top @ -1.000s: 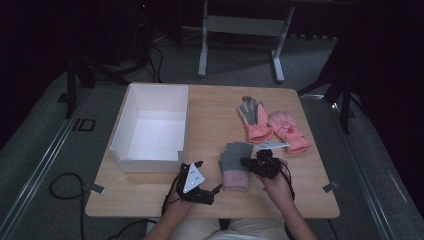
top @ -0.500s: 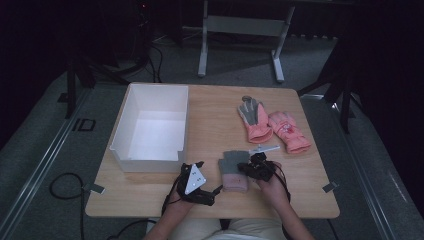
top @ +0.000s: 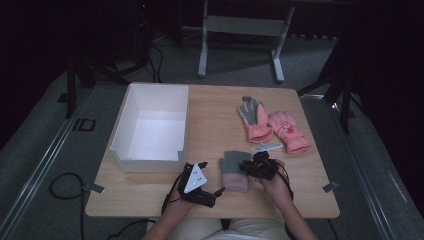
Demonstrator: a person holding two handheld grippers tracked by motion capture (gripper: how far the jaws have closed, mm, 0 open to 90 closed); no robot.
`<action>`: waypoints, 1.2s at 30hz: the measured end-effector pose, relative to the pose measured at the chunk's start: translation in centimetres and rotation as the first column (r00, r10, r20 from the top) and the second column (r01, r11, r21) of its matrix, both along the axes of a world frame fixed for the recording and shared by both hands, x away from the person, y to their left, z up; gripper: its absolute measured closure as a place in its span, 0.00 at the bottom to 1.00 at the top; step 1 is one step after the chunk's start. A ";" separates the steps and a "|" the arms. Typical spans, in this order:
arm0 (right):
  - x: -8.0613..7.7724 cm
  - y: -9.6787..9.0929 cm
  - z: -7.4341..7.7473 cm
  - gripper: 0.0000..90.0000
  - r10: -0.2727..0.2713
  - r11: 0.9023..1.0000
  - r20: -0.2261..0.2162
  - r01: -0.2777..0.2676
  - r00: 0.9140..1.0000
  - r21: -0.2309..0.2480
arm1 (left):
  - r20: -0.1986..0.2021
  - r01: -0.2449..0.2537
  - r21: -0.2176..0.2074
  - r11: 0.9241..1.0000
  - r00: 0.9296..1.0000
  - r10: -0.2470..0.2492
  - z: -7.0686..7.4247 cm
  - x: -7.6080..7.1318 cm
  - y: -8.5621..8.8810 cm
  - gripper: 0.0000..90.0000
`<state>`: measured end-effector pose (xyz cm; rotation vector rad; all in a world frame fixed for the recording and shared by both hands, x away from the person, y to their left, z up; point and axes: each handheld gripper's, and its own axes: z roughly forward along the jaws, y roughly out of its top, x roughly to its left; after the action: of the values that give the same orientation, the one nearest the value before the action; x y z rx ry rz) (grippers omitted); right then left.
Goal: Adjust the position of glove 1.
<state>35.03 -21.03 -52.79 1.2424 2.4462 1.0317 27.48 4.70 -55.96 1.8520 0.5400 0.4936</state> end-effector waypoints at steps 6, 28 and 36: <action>0.7 -1.8 1.7 0.76 -0.043 0.999 0.041 0.043 0.998 0.005 | -0.034 0.082 -0.026 0.996 0.996 -0.082 1.5 0.6 -0.8 0.05; 4.1 -2.7 0.4 0.62 -0.141 0.989 0.006 0.141 0.990 0.040 | 0.005 0.275 0.461 0.843 0.950 -0.313 0.0 1.9 -6.8 0.27; 5.0 -2.1 -1.7 0.55 -0.157 0.986 -0.072 0.160 0.985 0.038 | 0.057 0.236 0.511 0.827 0.950 -0.306 -0.8 1.8 -7.2 0.37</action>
<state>39.99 -23.16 -54.46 1.4839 2.3395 1.0194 29.30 -2.53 -56.75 2.3228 0.0394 0.6000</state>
